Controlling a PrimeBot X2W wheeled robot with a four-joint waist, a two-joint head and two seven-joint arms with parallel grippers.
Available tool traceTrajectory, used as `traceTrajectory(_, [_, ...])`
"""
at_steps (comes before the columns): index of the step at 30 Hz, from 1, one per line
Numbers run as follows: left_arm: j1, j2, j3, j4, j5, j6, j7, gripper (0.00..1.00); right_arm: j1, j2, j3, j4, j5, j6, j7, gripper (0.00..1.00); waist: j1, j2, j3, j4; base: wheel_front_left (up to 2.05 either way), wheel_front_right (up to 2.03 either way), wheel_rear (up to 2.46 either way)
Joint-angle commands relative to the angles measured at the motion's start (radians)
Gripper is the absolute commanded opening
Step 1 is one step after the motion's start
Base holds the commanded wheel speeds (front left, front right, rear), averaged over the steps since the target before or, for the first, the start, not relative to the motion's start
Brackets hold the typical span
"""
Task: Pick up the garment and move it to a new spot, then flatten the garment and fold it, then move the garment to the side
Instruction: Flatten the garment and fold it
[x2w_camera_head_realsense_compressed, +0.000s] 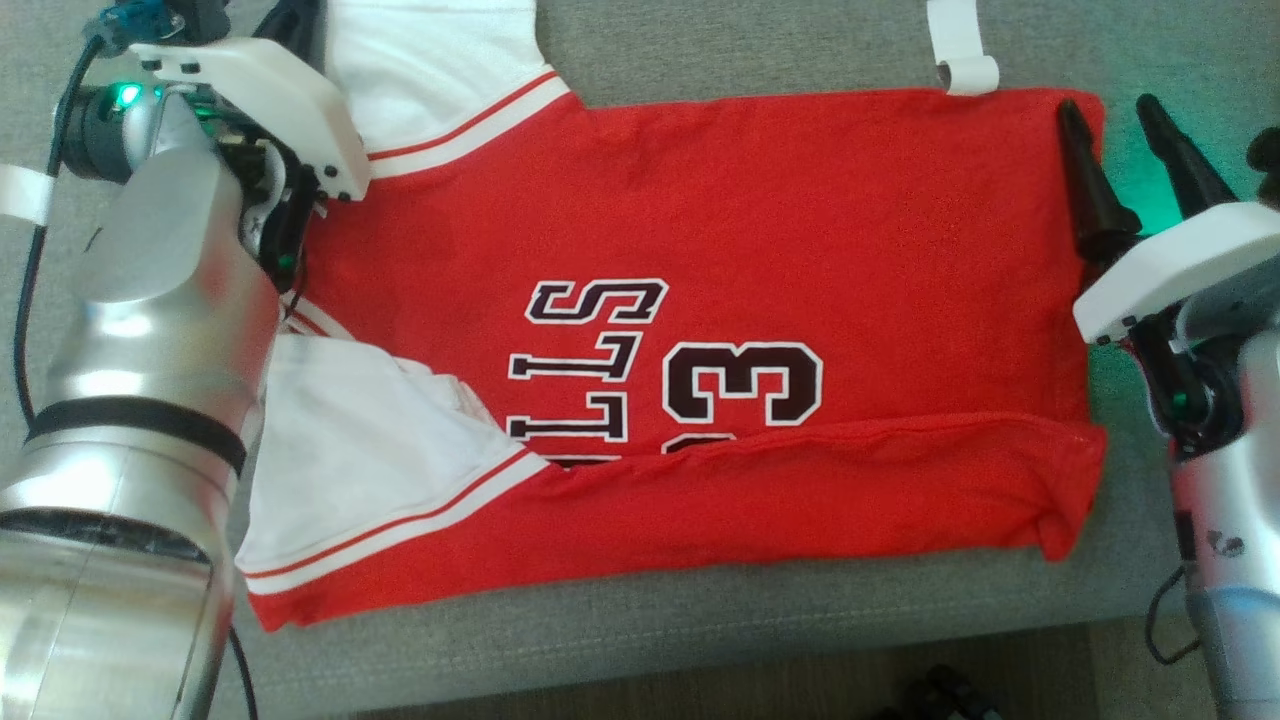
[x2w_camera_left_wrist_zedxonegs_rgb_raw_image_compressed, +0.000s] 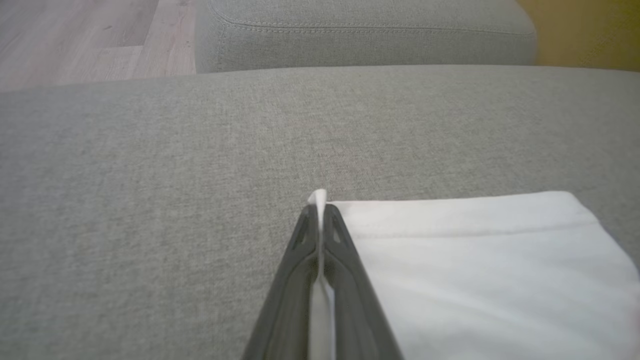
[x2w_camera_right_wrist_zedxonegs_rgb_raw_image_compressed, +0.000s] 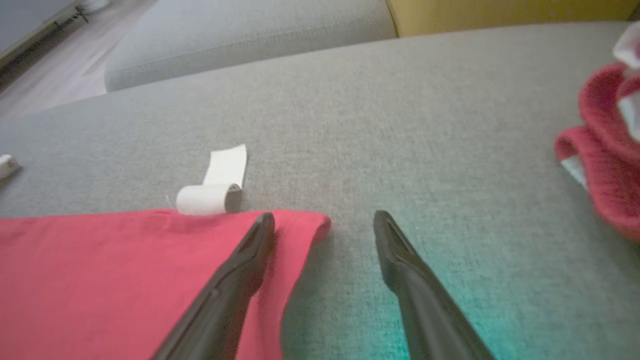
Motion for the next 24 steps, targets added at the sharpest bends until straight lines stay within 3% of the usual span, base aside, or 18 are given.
traceTrajectory(1, [-0.035,0.033,0.01,-0.012,-0.011,0.001,-0.007,0.0,-0.01,-0.013,0.019,-0.026,0.009,-0.001,0.004,1.0,-0.0001,0.0,0.0,0.002,0.0,0.0,0.0])
traceTrajectory(6, [-0.041,0.026,0.007,0.0,-0.023,-0.007,-0.03,0.0,-0.04,-0.039,0.051,0.031,0.043,-0.001,0.043,1.0,-0.0001,0.0,0.001,0.01,0.0,0.0,0.0])
traceTrajectory(7, [-0.042,0.025,0.006,0.0,-0.025,-0.009,-0.034,0.0,-0.043,-0.043,0.059,0.036,0.05,-0.001,0.049,0.65,-0.0001,0.0,0.001,0.011,0.0,0.0,0.0])
traceTrajectory(8, [-0.043,0.024,0.005,-0.002,-0.027,-0.01,-0.04,0.0,-0.046,-0.048,0.064,0.039,0.056,-0.001,0.052,0.0,-0.0001,0.0,0.001,0.013,0.0,0.0,0.0])
traceTrajectory(17, [0.0,0.038,0.007,-0.093,-0.029,-0.014,-0.078,0.0,-0.063,-0.08,0.049,0.011,0.078,-0.001,-0.021,0.0,-0.0001,0.0,-0.037,0.031,0.0,0.0,0.0])
traceTrajectory(24, [0.109,0.075,0.06,-0.368,0.003,0.013,-0.079,0.0,-0.066,-0.091,0.037,-0.044,0.07,-0.001,-0.075,0.0,-0.0001,0.0,-0.067,0.047,0.0,0.0,0.0])
